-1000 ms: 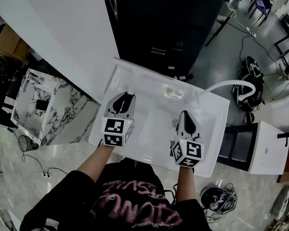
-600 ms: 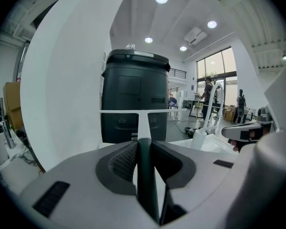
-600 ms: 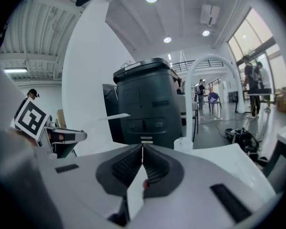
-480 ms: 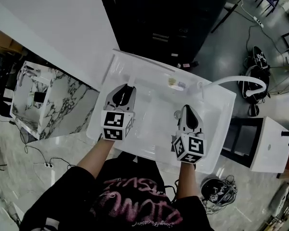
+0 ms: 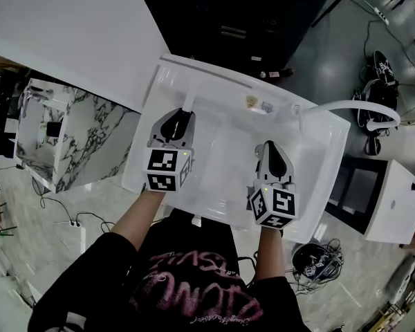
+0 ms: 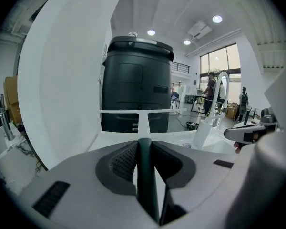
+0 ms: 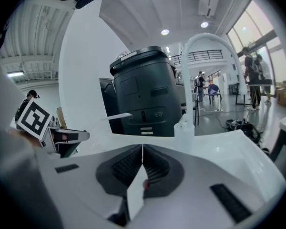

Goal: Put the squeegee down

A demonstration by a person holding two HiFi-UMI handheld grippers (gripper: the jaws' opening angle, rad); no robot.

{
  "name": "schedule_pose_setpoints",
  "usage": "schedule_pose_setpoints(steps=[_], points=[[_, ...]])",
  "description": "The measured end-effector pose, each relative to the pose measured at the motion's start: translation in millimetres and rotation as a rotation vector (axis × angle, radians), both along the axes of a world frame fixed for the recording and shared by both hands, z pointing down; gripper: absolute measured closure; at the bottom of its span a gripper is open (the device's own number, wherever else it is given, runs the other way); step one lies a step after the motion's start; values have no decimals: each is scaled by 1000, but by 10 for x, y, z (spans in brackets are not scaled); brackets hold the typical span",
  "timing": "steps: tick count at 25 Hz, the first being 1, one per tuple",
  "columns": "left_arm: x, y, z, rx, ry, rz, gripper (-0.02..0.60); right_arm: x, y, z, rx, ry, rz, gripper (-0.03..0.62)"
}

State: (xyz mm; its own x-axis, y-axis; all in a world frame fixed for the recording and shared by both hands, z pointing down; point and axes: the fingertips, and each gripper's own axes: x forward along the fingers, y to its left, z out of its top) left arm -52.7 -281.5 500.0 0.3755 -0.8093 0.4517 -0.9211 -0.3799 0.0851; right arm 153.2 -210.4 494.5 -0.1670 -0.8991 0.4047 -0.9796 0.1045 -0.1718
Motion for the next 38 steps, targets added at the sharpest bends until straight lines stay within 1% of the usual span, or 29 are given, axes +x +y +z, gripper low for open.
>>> schedule_pose_setpoints(steps=[9,26,38], points=[[42,-19,346,-51,-15,-2,487,31,11,324,-50,-3,-5,572],[98,-21,907,-136,-69,-4,487,143,94,835,-126,-32,24,572],[154,-76,1192,-169,-89,3,486,254,112,1068,-157,-43,46,572]])
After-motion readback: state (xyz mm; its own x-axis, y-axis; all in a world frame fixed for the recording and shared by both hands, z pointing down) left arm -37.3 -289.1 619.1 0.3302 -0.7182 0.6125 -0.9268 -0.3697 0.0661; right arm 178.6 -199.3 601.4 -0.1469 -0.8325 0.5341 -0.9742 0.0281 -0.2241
